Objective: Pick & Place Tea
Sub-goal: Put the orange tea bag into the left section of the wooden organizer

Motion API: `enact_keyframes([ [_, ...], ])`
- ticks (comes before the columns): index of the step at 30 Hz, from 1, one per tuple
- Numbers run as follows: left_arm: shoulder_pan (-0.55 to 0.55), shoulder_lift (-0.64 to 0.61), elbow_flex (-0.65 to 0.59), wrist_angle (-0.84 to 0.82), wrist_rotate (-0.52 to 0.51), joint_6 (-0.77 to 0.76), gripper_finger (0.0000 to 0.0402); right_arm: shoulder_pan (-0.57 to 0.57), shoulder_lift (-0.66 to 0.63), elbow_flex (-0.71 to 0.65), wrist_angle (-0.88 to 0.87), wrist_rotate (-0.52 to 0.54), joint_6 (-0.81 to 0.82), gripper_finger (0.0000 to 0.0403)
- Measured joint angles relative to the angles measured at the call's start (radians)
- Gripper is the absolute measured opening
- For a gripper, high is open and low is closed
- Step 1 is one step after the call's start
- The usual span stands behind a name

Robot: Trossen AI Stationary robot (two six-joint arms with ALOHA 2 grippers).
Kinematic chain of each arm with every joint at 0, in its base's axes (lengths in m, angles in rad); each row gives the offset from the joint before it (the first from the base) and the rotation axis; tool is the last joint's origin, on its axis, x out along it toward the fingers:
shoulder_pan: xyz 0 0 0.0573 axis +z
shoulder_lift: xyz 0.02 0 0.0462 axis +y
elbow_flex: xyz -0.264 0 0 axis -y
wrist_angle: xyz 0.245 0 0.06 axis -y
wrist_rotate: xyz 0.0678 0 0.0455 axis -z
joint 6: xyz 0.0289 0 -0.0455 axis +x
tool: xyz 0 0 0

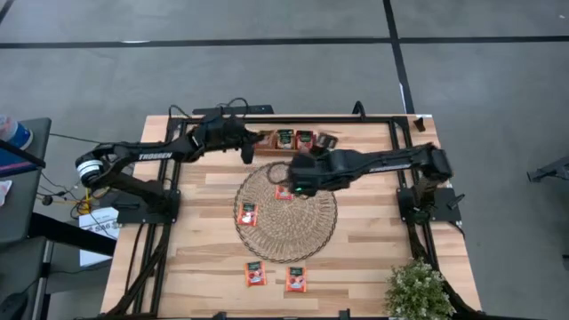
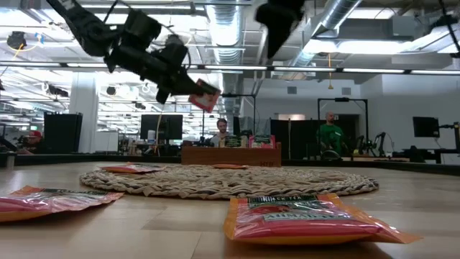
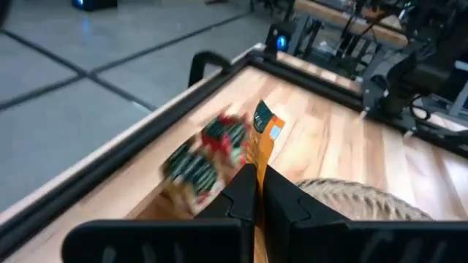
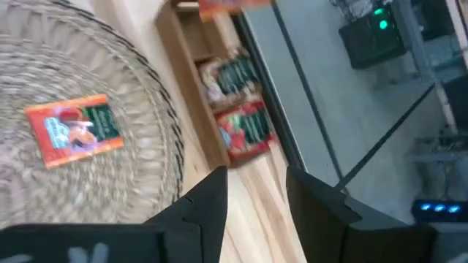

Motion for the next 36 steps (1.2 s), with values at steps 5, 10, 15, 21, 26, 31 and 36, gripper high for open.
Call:
enact_keyframes([
  [5,0.115,0.077,0.000,0.098,0.180,-0.027,0.0000,0.000,-0.169,-0.154,0.131,-0.001,0.034,0.0130],
  [10,0.147,0.198,-0.001,0.203,0.257,-0.058,0.0000,-0.001,-0.271,-0.235,0.226,-0.001,0.034,0.0130],
  [15,0.147,0.294,0.000,0.302,0.260,-0.061,0.0000,-0.002,-0.297,-0.283,0.232,-0.003,0.033,0.0130],
  [21,0.165,0.364,0.000,0.363,0.292,-0.078,0.0000,-0.008,-0.396,-0.429,0.349,-0.004,0.074,0.0130],
  [26,0.192,0.387,-0.001,0.380,0.334,-0.087,0.0000,-0.024,-0.551,-0.533,0.446,-0.004,0.076,0.0130],
  [31,0.223,0.387,-0.001,0.387,0.372,-0.088,0.0000,-0.017,-0.700,-0.618,0.526,-0.004,0.076,0.0130],
  [36,0.246,0.387,0.000,0.401,0.429,-0.106,0.0000,-0.001,-0.837,-0.717,0.637,-0.004,0.075,0.0130],
])
